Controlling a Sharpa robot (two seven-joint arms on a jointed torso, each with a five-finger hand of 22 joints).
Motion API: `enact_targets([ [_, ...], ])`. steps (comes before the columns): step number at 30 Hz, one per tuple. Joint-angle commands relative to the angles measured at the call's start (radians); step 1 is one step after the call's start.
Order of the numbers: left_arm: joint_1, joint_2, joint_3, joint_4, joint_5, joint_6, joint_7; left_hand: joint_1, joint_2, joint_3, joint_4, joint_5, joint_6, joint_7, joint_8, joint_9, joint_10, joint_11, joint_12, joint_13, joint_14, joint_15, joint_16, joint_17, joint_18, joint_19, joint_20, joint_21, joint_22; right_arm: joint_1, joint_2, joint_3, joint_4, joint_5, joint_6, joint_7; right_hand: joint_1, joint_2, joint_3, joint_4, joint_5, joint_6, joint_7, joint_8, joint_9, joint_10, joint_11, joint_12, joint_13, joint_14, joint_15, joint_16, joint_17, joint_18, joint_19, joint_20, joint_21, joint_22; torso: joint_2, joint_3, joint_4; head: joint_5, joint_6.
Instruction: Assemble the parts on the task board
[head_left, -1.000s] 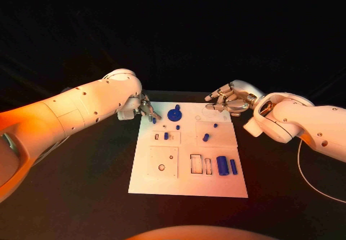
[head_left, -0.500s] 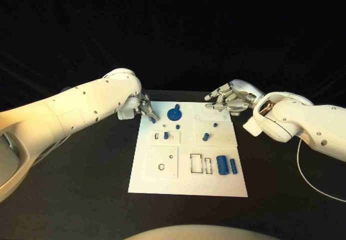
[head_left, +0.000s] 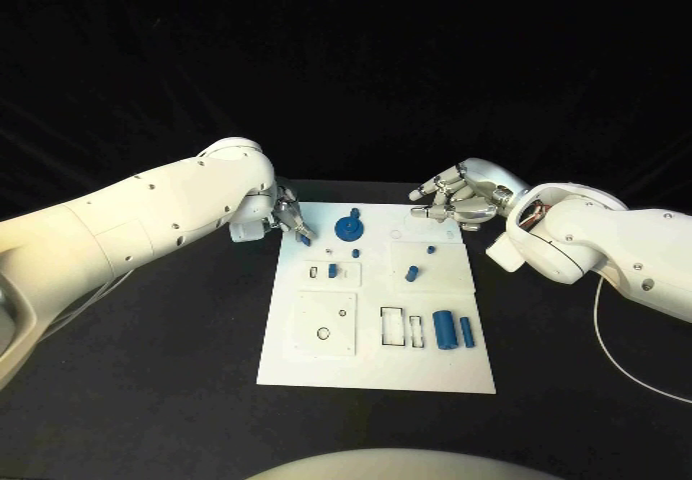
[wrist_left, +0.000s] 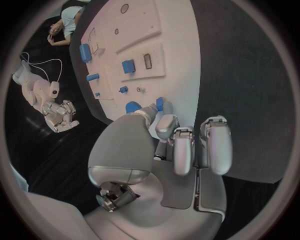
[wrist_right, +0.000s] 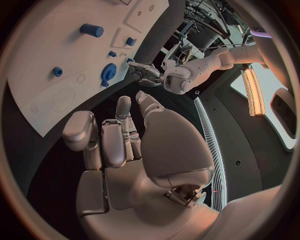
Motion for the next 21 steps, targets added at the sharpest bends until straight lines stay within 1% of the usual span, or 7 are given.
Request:
enact_targets([
  [1,0.001,-0.027,-0.001,0.048,0.062,-0.088,0.036,-0.008,-0.016,0.119,-0.099,0.002,-0.004,-0.004,0.009,0.014,0.010,-0.001,0.009,0.004,0.103,-0.002,0.002,0.263,-0.007,0.030,-0.003,-0.005,0.124,-0.001,0.000,0.000,0.000,-0.004,0.015,0.007,0.000,0.009,0.002,0.006,0.006,0.001,0.004,0.005,-0.001,-0.007,0.002,0.000,0.001,0.032,0.002,-0.003,-0.001,0.015,-0.009,0.001,-0.005,-0.001,-0.002,0.0015,0.0042,-0.002,0.001],
  [5,-0.001,-0.073,-0.002,0.127,0.079,-0.160,0.053,-0.017,-0.026,0.143,-0.104,0.003,-0.005,-0.005,0.016,0.020,0.012,-0.002,0.012,0.006,0.103,-0.003,0.002,0.263,-0.007,0.030,-0.004,-0.005,0.125,-0.001,0.000,0.000,-0.003,0.001,0.015,0.007,0.000,0.009,0.002,0.006,0.006,0.001,0.004,0.005,-0.001,-0.007,0.002,0.000,0.001,0.032,0.002,-0.003,-0.001,0.015,-0.009,0.001,-0.005,-0.001,-0.003,0.0018,0.0067,-0.001,0.000],
  [8,-0.012,-0.116,-0.003,0.202,0.057,-0.209,0.081,-0.021,-0.032,0.154,-0.107,0.003,-0.006,-0.005,0.020,0.022,0.013,-0.003,0.012,0.005,0.103,-0.004,0.002,0.263,-0.008,0.032,-0.005,-0.003,0.127,-0.001,0.000,-0.001,-0.004,0.003,0.016,0.007,0.000,0.009,0.002,0.006,0.006,0.001,0.004,0.005,-0.001,-0.007,0.002,0.000,0.001,0.032,0.002,-0.003,-0.001,0.015,-0.009,0.001,-0.005,-0.001,-0.003,0.0019,0.0051,0.002,0.002],
  [12,-0.031,-0.160,-0.004,0.276,-0.007,-0.262,0.123,-0.023,-0.043,0.169,-0.110,0.002,-0.006,-0.006,0.023,0.025,0.014,-0.004,0.012,0.005,0.103,-0.004,0.002,0.263,-0.008,0.033,-0.006,-0.001,0.130,-0.002,-0.003,-0.002,-0.004,0.005,0.017,0.007,0.000,0.009,0.002,0.006,0.006,0.001,0.004,0.005,-0.001,-0.007,0.002,0.000,0.001,0.032,0.002,-0.003,-0.001,0.015,-0.009,0.001,-0.005,-0.001,-0.003,0.0010,0.0058,0.002,0.003],
  [14,-0.038,-0.176,-0.007,0.303,-0.038,-0.285,0.140,-0.024,-0.050,0.177,-0.113,0.002,-0.006,-0.007,0.025,0.026,0.016,-0.004,0.014,0.007,0.103,-0.005,0.002,0.263,-0.009,0.035,-0.006,0.001,0.133,-0.002,-0.004,-0.002,-0.004,0.006,0.017,0.007,-0.001,0.009,0.001,0.008,0.007,0.002,0.004,0.006,-0.001,-0.007,0.002,-0.001,0.000,0.032,0.002,-0.004,-0.001,0.015,-0.009,0.001,-0.005,-0.001,-0.004,0.0007,0.0067,0.003,0.002],
  [18,-0.051,-0.199,-0.018,0.341,-0.092,-0.323,0.165,-0.024,-0.062,0.188,-0.116,0.002,-0.004,-0.008,0.027,0.027,0.021,-0.005,0.018,0.011,0.103,-0.005,0.002,0.263,-0.010,0.037,-0.007,0.004,0.137,-0.002,-0.006,-0.002,-0.003,0.007,0.017,0.007,-0.002,0.010,0.001,0.009,0.007,0.002,0.004,0.006,-0.001,-0.007,0.003,-0.001,-0.001,0.032,0.002,-0.004,-0.001,0.015,-0.009,0.001,-0.005,-0.001,-0.003,0.0013,0.0063,0.005,0.001],
  [21,-0.065,-0.211,-0.023,0.361,-0.128,-0.340,0.175,-0.023,-0.067,0.193,-0.116,0.002,-0.003,-0.009,0.028,0.027,0.023,-0.006,0.019,0.013,0.103,-0.006,0.002,0.263,-0.011,0.038,-0.007,0.006,0.139,-0.003,-0.008,-0.003,-0.003,0.008,0.017,0.008,-0.002,0.010,0.001,0.009,0.007,0.002,0.004,0.006,-0.001,-0.007,0.003,-0.001,-0.001,0.032,0.002,-0.004,-0.001,0.015,-0.009,0.001,-0.005,-0.001,-0.003,-0.0002,0.0069,0.005,-0.001],
])
